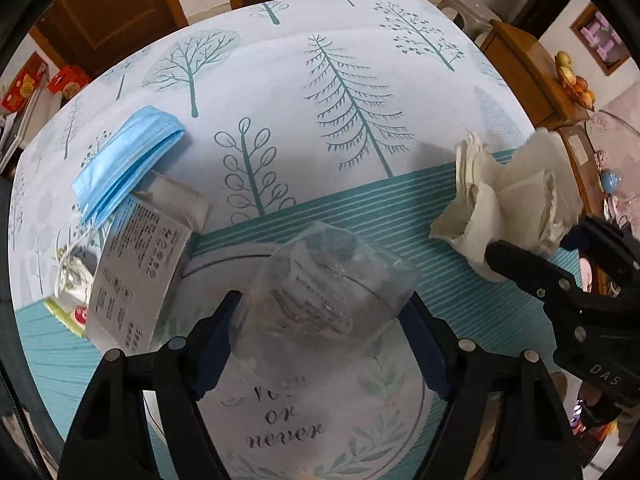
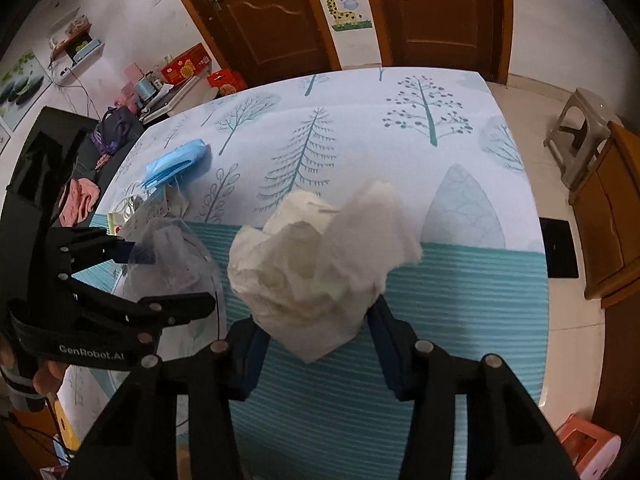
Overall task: Collect trash
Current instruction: 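Grasp the clear plastic bag with the left gripper while the right gripper grasps the white tissue, then carry the plastic bag and tissue down over the bin, then open both grippers to drop the bag and tissue into the bin, then raise both tools back toward the table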
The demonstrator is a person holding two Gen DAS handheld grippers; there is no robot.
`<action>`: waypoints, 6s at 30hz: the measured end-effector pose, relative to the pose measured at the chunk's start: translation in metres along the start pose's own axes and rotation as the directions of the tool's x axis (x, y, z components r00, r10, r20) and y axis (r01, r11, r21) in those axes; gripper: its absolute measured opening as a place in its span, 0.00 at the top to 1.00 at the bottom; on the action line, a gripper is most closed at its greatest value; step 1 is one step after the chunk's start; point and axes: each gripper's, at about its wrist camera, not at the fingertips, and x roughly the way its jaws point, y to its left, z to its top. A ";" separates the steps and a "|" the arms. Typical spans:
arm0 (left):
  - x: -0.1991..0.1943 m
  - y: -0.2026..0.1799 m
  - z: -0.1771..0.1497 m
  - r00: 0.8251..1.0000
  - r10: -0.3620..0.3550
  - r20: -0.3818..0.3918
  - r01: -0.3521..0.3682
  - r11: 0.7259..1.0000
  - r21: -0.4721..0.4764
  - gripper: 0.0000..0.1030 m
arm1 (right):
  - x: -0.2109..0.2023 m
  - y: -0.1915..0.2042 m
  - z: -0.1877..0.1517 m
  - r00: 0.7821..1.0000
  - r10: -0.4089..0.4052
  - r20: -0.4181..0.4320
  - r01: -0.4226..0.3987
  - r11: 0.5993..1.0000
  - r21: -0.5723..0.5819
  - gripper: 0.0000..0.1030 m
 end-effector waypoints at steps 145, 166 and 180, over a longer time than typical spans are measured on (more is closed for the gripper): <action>-0.027 -0.044 -0.509 0.996 0.080 -0.036 -0.079 0.996 0.036 0.13 | -0.065 0.158 -0.492 0.983 -0.160 -0.094 0.185 0.885 0.427 0.27; -0.216 -0.046 -0.464 0.955 0.092 0.283 -0.079 0.995 -0.055 0.13 | -0.216 0.205 -0.393 0.977 -0.174 0.126 0.135 0.953 0.270 0.27; -0.256 -0.018 -0.445 0.910 0.171 0.378 -0.088 0.970 -0.227 0.13 | -0.235 0.178 -0.322 0.969 -0.147 0.196 0.113 0.978 0.174 0.27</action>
